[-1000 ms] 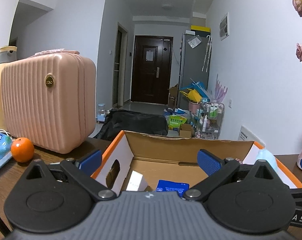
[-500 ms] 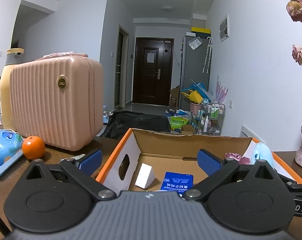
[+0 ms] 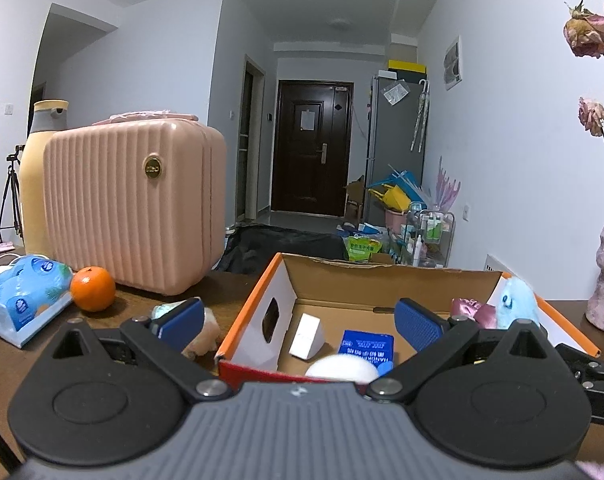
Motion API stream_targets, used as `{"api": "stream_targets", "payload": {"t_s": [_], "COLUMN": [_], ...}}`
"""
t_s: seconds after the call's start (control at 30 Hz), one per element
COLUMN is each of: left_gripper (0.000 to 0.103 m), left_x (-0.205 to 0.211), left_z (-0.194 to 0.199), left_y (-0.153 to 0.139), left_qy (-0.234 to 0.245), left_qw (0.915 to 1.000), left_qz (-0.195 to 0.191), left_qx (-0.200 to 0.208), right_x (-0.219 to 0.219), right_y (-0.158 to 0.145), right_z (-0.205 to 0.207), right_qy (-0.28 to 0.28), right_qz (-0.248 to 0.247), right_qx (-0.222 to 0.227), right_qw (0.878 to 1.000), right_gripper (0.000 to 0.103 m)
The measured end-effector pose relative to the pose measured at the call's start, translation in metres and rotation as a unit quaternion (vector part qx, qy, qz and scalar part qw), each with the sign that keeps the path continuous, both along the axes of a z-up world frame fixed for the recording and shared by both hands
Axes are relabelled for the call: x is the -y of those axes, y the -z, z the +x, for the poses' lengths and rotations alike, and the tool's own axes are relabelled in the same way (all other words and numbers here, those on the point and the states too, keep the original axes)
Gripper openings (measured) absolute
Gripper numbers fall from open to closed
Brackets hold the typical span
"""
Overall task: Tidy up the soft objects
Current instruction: 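Withdraw both tools from the box toward the sponge, pouch and wristband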
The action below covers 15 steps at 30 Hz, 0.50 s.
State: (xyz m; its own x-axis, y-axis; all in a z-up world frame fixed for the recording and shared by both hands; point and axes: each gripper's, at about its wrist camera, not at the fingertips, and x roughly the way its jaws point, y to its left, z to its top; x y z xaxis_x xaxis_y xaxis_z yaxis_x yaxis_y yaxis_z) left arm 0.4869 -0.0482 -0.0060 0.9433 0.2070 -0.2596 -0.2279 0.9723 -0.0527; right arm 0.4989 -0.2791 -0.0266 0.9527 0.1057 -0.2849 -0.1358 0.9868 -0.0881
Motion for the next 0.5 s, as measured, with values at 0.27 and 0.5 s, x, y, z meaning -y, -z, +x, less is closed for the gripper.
{"api": "stream_targets", "payload": {"t_s": [0.27, 0.5], "left_gripper": [0.103, 0.103], "left_x": [-0.003, -0.006], "left_z": [-0.024, -0.045], "left_y": [0.001, 0.001], "left_qy": [-0.001, -0.002], "left_qw": [1.0, 0.9999], "left_qz": [-0.003, -0.004], "left_qx": [-0.007, -0.015], "right_x": [0.002, 0.002], "right_y": [-0.001, -0.001], "right_z": [-0.024, -0.047], "right_qy": [0.003, 0.003], "right_qz": [0.005, 0.008], "right_qx": [-0.002, -0.006], "right_qw": [1.0, 1.0], "right_gripper": [0.103, 0.103]}}
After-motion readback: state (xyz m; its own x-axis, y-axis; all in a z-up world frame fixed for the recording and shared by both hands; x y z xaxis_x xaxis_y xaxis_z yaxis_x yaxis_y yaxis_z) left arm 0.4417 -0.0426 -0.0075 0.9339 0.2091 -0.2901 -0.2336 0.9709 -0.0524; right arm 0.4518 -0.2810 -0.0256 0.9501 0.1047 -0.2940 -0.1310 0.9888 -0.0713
